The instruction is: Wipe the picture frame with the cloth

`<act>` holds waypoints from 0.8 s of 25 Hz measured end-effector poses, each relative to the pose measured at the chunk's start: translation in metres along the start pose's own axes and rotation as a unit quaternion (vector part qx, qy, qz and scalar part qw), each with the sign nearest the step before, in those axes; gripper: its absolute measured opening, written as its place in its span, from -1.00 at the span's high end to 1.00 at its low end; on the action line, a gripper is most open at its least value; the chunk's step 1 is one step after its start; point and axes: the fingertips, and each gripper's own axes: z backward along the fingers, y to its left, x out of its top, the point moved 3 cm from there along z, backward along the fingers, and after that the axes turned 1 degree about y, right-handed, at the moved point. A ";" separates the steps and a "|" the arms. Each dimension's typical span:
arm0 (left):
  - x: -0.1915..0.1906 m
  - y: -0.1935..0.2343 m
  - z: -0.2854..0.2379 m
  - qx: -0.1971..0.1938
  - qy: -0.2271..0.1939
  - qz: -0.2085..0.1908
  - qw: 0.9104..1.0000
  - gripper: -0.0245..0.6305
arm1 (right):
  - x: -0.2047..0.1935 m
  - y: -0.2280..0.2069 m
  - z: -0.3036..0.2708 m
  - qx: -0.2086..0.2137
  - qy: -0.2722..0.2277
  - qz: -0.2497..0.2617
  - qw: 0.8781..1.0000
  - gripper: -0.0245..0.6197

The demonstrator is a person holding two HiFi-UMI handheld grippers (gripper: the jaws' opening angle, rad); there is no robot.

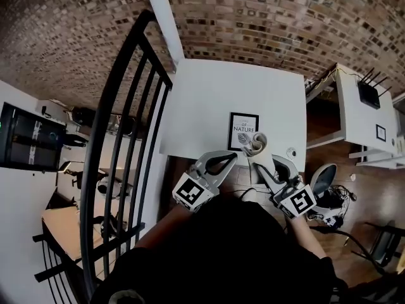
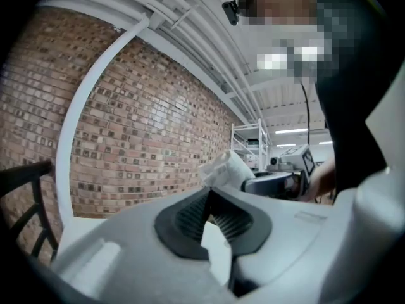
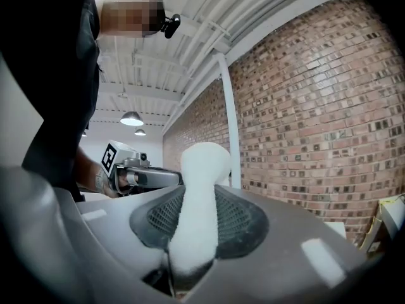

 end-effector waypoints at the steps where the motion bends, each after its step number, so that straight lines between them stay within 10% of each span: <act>1: 0.002 -0.002 -0.003 0.004 -0.002 0.006 1.000 0.92 | 0.002 -0.002 0.003 0.003 -0.003 0.001 1.000 0.54; 20: -0.005 -0.030 -0.023 0.006 0.001 0.026 1.000 0.92 | -0.006 -0.011 0.027 0.016 -0.011 0.000 1.000 0.54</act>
